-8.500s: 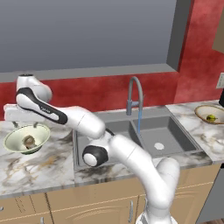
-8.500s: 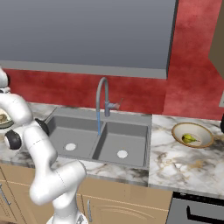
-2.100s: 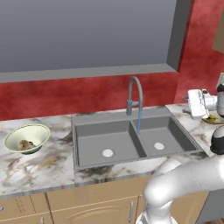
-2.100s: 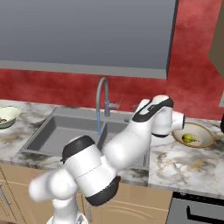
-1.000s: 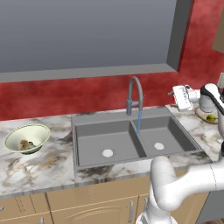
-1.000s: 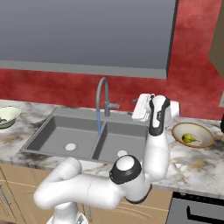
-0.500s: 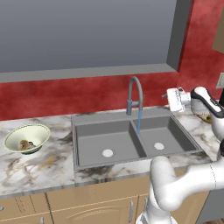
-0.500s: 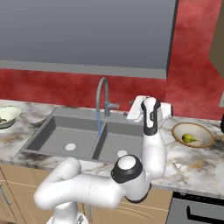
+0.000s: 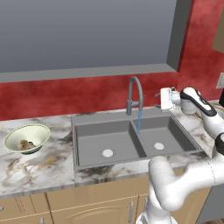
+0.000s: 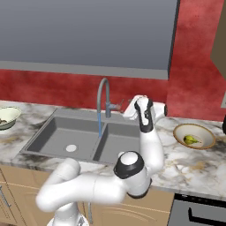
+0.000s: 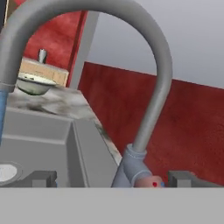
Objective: Pick the mushrooms from the sink and place them in one bowl. Place the pear in the other bowl. Then turn off the sink faucet.
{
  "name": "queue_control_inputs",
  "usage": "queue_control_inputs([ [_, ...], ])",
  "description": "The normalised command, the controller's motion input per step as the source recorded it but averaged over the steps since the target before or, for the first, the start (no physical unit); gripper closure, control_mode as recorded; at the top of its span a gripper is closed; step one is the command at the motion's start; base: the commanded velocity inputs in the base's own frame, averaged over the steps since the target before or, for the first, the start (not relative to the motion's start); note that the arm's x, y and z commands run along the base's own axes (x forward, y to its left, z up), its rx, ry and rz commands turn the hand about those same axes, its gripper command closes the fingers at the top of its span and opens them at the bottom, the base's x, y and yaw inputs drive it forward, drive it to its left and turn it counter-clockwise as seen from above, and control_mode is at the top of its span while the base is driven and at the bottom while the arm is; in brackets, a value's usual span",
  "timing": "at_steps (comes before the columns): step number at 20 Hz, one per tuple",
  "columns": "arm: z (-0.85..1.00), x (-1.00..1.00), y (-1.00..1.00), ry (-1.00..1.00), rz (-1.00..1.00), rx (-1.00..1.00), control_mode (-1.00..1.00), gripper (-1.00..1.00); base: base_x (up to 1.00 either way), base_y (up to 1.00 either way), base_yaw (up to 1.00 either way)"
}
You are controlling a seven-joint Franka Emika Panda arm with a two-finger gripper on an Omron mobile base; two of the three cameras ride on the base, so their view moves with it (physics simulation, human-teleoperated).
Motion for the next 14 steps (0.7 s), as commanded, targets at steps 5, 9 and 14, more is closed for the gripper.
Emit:
queue_control_inputs([
  [5, -0.11, 0.53, 0.01, 0.00, 0.00, 0.00, -1.00, -1.00, 0.00, 0.00, 0.00],
  [9, -0.08, 0.39, 0.00, 0.01, 0.00, 0.00, -1.00, -1.00, 0.00, 0.00, 0.00],
  [14, -0.07, 0.29, 0.00, 0.01, 0.00, 0.00, -1.00, -1.00, 0.00, 0.00, 0.00],
])
